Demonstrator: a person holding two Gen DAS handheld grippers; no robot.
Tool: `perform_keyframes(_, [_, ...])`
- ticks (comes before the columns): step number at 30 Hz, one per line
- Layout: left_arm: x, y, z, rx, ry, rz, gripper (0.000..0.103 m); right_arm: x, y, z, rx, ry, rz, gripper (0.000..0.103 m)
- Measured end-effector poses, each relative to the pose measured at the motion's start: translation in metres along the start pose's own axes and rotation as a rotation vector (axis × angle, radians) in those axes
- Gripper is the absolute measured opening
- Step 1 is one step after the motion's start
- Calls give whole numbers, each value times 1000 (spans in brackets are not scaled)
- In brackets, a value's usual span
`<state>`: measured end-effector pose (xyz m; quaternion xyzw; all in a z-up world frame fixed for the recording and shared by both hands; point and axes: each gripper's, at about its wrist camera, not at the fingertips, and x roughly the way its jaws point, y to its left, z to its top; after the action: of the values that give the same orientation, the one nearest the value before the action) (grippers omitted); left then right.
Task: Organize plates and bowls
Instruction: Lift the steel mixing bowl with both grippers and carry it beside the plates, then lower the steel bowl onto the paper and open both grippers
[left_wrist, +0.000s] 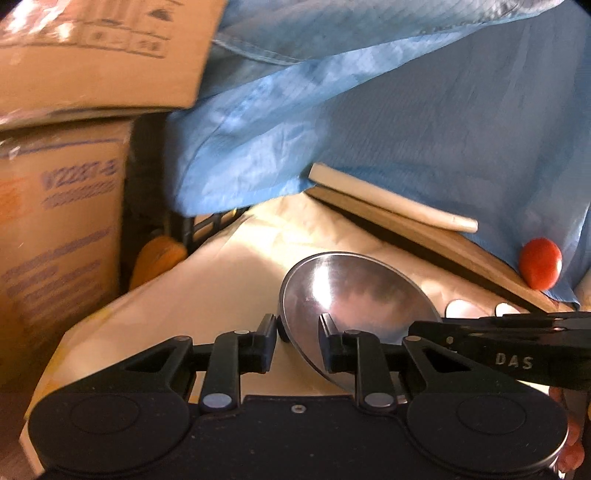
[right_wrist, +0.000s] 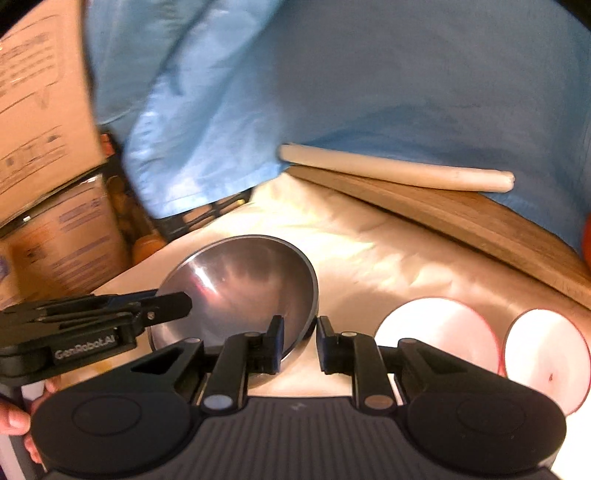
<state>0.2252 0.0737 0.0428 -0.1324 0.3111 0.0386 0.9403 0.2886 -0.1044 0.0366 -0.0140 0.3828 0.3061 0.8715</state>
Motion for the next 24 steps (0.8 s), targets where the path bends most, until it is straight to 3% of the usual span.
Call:
perform_keyframes(13, [-42,-1,-24,57,11,34,29,-32,22,-32,-14,17,91,27])
perform_keyframes(19, [-38,-1,-30,85,40,46,29,-30,20,-41,0,22,118,31])
perform_keyframes(21, [-38,-1,-30,89,35,53,31,-35,16,-41,8,7,114,39])
perform_keyframes(24, [-39,-2,-28,91,26,65,41,-44,9,-39,23,-27,114,47])
